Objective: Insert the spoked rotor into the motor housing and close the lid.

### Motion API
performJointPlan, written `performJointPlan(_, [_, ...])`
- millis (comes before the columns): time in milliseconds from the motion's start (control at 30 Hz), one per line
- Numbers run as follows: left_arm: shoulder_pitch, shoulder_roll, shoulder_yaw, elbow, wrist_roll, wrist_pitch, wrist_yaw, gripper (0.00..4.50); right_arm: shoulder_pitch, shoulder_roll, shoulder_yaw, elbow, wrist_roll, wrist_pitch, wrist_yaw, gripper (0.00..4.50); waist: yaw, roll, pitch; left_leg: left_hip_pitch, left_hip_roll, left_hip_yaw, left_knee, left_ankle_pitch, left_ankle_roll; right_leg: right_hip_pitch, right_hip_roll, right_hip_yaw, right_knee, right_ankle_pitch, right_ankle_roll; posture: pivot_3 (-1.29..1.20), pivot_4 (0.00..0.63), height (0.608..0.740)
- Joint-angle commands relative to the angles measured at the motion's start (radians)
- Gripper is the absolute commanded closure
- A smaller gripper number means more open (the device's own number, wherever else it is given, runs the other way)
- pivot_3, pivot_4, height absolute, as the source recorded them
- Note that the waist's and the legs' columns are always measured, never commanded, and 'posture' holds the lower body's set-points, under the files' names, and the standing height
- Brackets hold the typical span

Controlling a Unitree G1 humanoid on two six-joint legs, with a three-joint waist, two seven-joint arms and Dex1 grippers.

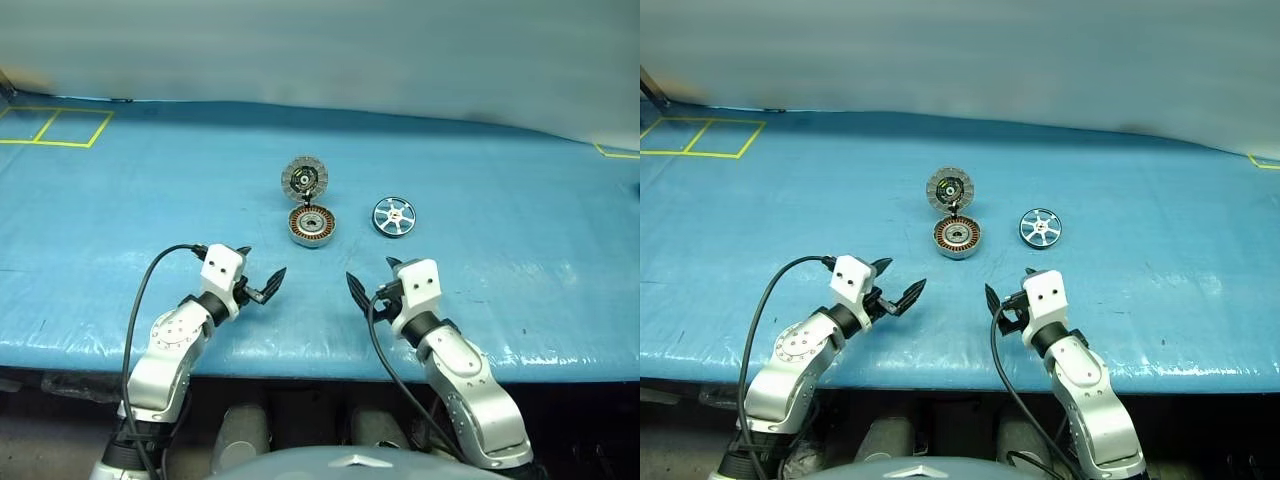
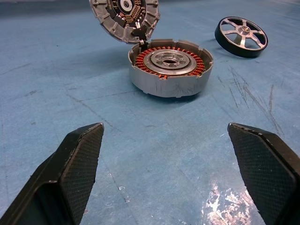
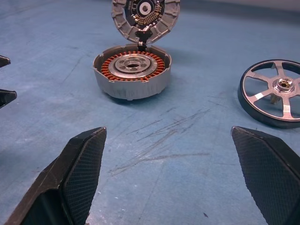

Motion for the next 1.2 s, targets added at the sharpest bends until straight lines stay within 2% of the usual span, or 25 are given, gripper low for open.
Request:
performJointPlan(33, [-0.006,-0.002,-0.001,-0.019,-0.001,-0.025,-0.002,0.00,-0.010,-0.009,-0.001,-0.046,0.010,0.003,0.017,0.03,0.000,0.000,0.000,0.000,0.000,0.000,0.000,0.000,0.000,0.000,0.000,0.000,0.000,0.000,0.000,0.00,0.150,0.740])
performJointPlan(1033, [-0.003,-0.003,-0.013,-0.030,-0.013,-0.007,-0.009,0.00,-0.055,-0.003,-0.002,-0.024,0.022,0.122,0.027,0.03,0.000,0.000,0.000,0.000,0.000,0.000,0.000,0.000,0.000,0.000,0.000,0.000,0.000,0.000,0.000,0.00,0.150,0.740])
performJointPlan(1200, [-0.001,-0.004,-0.017,-0.033,-0.013,-0.004,-0.009,0.00,-0.113,-0.024,0.031,-0.063,-0.001,0.242,0.021,0.03,-0.001,0.000,0.000,0.000,0.000,0.000,0.000,0.000,0.000,0.000,0.000,0.000,0.000,0.000,0.000,0.00,0.150,0.740])
